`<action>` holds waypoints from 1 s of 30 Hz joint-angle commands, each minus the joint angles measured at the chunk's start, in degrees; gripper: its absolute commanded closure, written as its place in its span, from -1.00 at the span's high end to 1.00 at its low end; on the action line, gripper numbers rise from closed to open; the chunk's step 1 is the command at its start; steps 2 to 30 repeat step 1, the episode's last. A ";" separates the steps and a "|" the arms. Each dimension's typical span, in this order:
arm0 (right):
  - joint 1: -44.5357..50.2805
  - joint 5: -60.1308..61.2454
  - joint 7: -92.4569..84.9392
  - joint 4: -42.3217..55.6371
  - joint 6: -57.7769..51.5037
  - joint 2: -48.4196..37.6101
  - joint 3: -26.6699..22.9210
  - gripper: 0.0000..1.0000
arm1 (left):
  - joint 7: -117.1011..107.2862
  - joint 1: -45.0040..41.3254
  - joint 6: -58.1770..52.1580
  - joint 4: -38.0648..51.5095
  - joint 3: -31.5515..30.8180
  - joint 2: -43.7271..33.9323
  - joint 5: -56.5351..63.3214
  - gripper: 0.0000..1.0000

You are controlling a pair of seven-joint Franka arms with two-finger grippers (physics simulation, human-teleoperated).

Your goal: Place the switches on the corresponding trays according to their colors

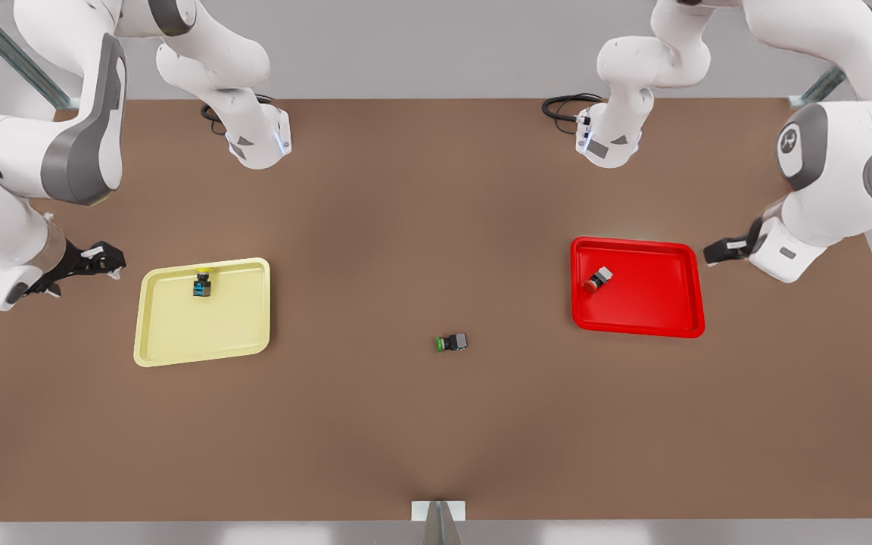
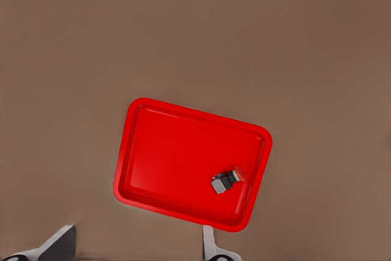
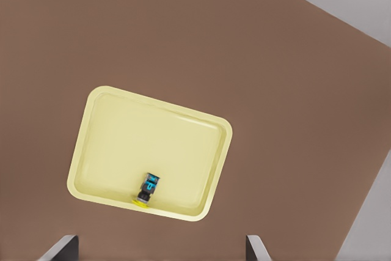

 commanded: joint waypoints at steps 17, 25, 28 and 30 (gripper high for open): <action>0.00 0.00 0.00 0.00 0.00 0.00 0.00 1.00 | -0.01 -2.71 0.00 0.00 -0.03 0.01 -0.09 1.00; 0.00 0.00 0.00 0.00 0.00 0.00 0.00 1.00 | -0.01 -2.71 0.00 0.00 -0.03 0.01 -0.09 1.00; 0.00 0.00 0.00 0.00 0.00 0.00 0.00 1.00 | -0.01 -2.71 0.00 0.00 -0.03 0.01 -0.09 1.00; 0.00 0.00 0.00 0.00 0.00 0.00 0.00 1.00 | -0.01 -2.71 0.00 0.00 -0.03 0.01 -0.09 1.00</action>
